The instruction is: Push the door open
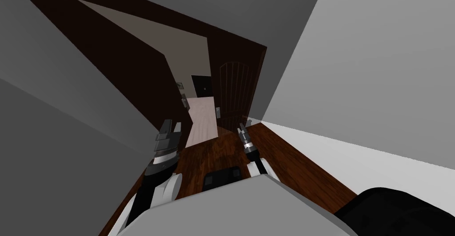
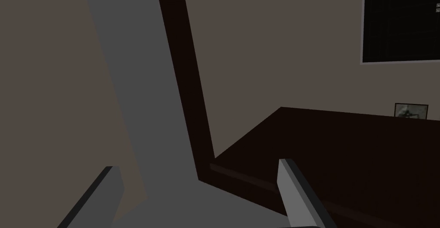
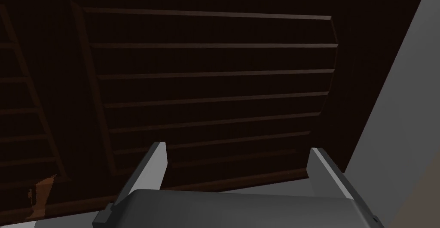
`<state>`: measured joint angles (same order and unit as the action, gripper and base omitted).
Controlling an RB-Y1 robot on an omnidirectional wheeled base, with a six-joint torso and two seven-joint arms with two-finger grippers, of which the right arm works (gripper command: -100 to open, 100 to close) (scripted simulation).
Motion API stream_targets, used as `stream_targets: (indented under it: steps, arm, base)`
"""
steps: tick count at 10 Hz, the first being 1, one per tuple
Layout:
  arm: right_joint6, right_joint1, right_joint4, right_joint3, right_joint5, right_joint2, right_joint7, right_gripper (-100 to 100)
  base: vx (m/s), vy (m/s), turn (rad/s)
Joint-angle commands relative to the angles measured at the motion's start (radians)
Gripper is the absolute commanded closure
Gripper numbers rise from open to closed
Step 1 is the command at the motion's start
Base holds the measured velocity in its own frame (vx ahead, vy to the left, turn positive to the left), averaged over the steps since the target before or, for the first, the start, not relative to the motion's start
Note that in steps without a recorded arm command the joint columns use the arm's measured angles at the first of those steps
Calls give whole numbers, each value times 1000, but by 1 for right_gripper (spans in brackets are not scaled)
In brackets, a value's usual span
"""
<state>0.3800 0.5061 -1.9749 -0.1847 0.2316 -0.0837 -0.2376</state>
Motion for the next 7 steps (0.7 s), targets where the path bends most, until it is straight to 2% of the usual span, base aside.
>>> stream_targets:
  steps: [1, 7]
  arm:
    - [-1, -1, 26, -15, 26, 3, -10, -100]
    - [2, 9, 118, -63, 114, 16, -49, -100]
  base:
    - [197, 37, -69]
    - [199, 58, -59]
